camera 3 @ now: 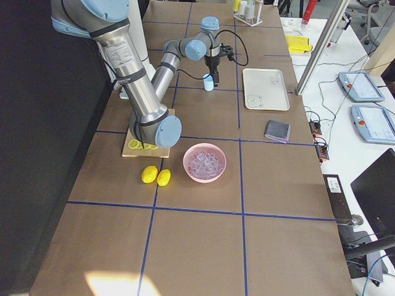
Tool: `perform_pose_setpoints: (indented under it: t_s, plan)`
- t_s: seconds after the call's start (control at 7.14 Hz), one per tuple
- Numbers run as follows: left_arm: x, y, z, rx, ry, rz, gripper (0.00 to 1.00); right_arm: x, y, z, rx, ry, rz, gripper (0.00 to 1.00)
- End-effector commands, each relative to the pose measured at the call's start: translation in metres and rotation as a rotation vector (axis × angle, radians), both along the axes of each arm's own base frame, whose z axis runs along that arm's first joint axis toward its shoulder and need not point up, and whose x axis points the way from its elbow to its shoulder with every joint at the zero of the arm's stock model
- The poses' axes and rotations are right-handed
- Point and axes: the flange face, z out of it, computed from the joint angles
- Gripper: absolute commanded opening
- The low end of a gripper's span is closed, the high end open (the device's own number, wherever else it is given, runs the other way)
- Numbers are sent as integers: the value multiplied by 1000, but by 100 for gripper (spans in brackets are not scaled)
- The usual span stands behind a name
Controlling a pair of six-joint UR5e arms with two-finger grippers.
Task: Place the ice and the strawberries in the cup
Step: 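Move the right gripper back over the pink ice bowl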
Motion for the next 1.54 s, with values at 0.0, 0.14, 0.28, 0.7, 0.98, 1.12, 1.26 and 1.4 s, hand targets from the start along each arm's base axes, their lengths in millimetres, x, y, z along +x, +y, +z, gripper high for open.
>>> perform_pose_setpoints:
  t_s: [0.0,0.14,0.28,0.7,0.98,1.12,1.26,1.4]
  plan:
    - [0,0,-2,4,0,0,100,68,-4,70,33,-3,-61,100]
    - [0,0,-2,4,0,0,100,88,-1,95,43,21,-90,100]
    - [0,-1,-3,7,0,0,100,102,0,109,51,38,-106,100]
    - [0,0,-6,13,1,0,100,146,-4,157,31,14,-164,99]
    - [1,0,-9,18,1,2,100,145,-6,177,-16,27,-158,98]
    - [1,0,-9,18,1,2,100,144,-8,181,-37,23,-128,98]
    - [1,0,-9,18,1,2,100,141,-14,206,-40,-2,-61,98]
    - [1,0,-9,18,1,2,100,137,-20,240,-22,-45,3,98]
